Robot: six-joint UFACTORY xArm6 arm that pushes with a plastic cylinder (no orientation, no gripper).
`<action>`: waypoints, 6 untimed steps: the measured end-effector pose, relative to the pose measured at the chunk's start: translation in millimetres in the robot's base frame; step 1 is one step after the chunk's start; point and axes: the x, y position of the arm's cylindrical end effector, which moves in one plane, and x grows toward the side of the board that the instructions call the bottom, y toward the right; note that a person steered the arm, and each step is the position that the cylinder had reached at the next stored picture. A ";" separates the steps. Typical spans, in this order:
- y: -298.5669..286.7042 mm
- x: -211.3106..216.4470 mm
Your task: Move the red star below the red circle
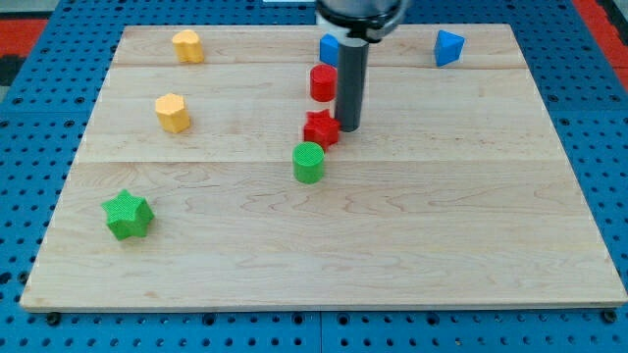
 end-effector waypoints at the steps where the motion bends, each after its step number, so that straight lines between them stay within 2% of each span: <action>1: 13.3 16.9; 3: -51.2 34.6; 4: -62.4 33.8; 5: -75.5 0.9; 6: -132.2 -33.1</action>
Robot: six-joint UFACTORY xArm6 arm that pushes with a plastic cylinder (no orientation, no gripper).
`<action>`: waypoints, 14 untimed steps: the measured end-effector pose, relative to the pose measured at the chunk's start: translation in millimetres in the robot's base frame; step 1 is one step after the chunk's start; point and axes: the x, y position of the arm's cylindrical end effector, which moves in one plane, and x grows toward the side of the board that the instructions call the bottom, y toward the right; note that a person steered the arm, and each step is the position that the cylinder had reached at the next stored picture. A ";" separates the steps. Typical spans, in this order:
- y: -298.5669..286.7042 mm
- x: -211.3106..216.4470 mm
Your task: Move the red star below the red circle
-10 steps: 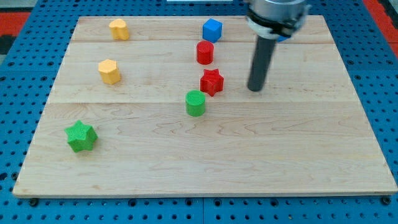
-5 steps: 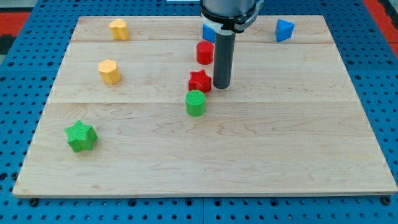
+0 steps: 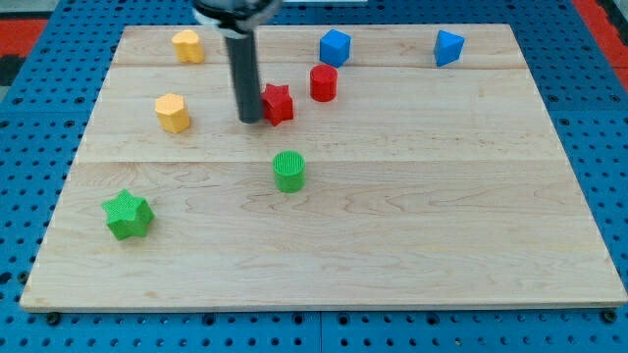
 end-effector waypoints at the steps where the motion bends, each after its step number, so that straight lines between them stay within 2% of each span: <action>1: 0.0 -22.5; 2: 31.4 -10.6; 3: 30.6 17.1; 4: 29.7 9.3; 5: 46.2 -26.2; 7: 48.3 15.1; 8: 7.9 6.3; 9: -6.8 35.3; 10: 9.3 66.1; 11: 58.8 75.0; 12: 70.5 54.3; 14: 16.1 1.9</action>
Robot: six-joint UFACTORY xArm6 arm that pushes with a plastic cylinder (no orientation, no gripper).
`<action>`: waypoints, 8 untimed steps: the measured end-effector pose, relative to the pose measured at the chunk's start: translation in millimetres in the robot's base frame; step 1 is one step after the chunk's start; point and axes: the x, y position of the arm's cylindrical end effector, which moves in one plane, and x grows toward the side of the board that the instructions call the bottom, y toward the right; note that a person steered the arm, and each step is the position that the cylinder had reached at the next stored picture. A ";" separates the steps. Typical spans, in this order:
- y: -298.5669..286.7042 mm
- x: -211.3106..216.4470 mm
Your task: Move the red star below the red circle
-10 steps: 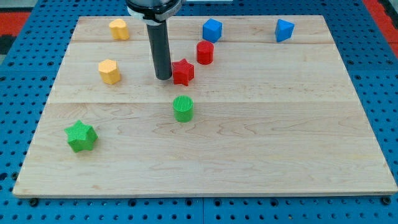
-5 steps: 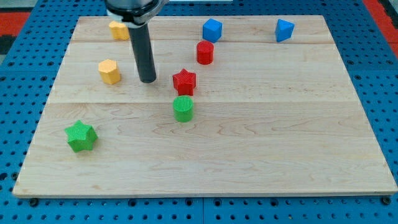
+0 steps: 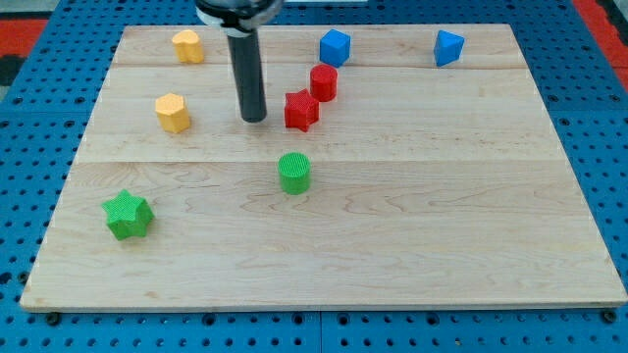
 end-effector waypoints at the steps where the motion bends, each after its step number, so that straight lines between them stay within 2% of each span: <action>1: 6.7 -5.9; 4: 58.5 -20.0; 5: 59.6 9.3; 6: 59.2 13.9; 7: 15.2 20.1; 8: -0.3 61.2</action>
